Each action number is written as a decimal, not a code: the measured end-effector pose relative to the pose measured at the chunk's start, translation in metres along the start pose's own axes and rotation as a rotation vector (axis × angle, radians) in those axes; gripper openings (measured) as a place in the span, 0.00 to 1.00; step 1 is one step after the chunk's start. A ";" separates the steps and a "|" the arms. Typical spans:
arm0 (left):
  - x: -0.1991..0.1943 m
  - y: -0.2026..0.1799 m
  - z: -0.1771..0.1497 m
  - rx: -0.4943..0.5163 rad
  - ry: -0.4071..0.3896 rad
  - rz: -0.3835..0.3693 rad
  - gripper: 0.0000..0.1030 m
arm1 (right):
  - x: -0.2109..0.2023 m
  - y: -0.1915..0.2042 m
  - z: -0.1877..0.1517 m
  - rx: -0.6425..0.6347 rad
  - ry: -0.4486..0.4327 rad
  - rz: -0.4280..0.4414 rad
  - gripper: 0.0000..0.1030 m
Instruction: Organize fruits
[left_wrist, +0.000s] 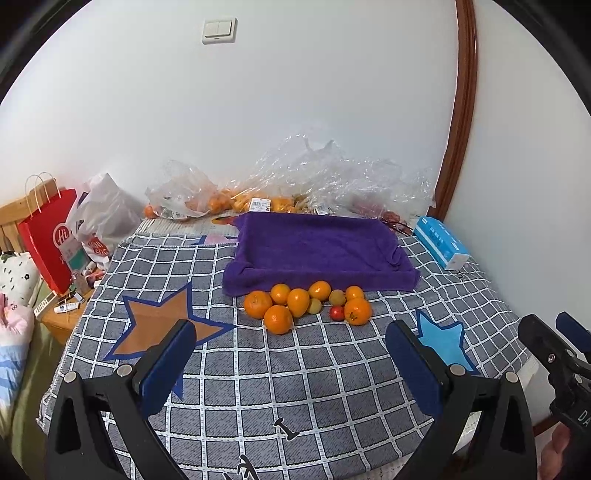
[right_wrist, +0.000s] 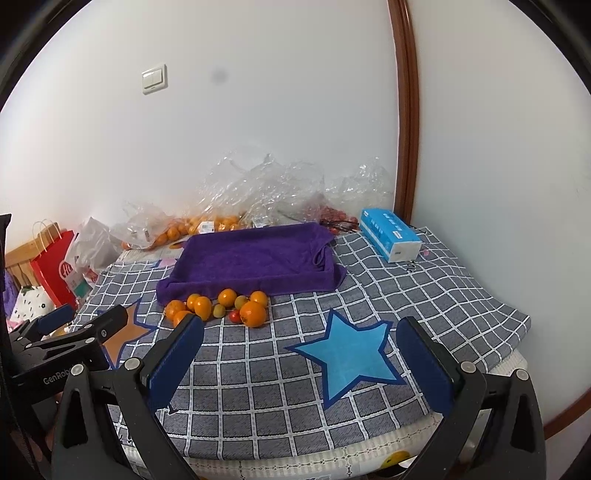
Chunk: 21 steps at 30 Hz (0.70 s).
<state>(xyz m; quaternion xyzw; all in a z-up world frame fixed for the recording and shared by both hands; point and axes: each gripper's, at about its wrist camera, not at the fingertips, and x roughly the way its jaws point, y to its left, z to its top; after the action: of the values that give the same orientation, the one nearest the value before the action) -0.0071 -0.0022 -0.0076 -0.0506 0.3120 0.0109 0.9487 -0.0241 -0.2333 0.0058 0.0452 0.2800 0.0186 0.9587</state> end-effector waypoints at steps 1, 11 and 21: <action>0.000 0.000 0.000 0.000 0.000 0.002 1.00 | 0.000 0.000 0.000 0.000 0.002 0.000 1.00; -0.005 0.002 0.001 -0.007 -0.004 0.002 1.00 | -0.002 0.004 0.000 -0.018 -0.002 0.000 1.00; -0.008 0.006 0.001 -0.012 -0.013 0.001 1.00 | -0.007 0.010 0.002 -0.025 -0.015 0.004 1.00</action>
<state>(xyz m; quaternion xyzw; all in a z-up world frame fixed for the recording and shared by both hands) -0.0132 0.0040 -0.0021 -0.0561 0.3058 0.0135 0.9503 -0.0289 -0.2241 0.0126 0.0338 0.2725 0.0234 0.9613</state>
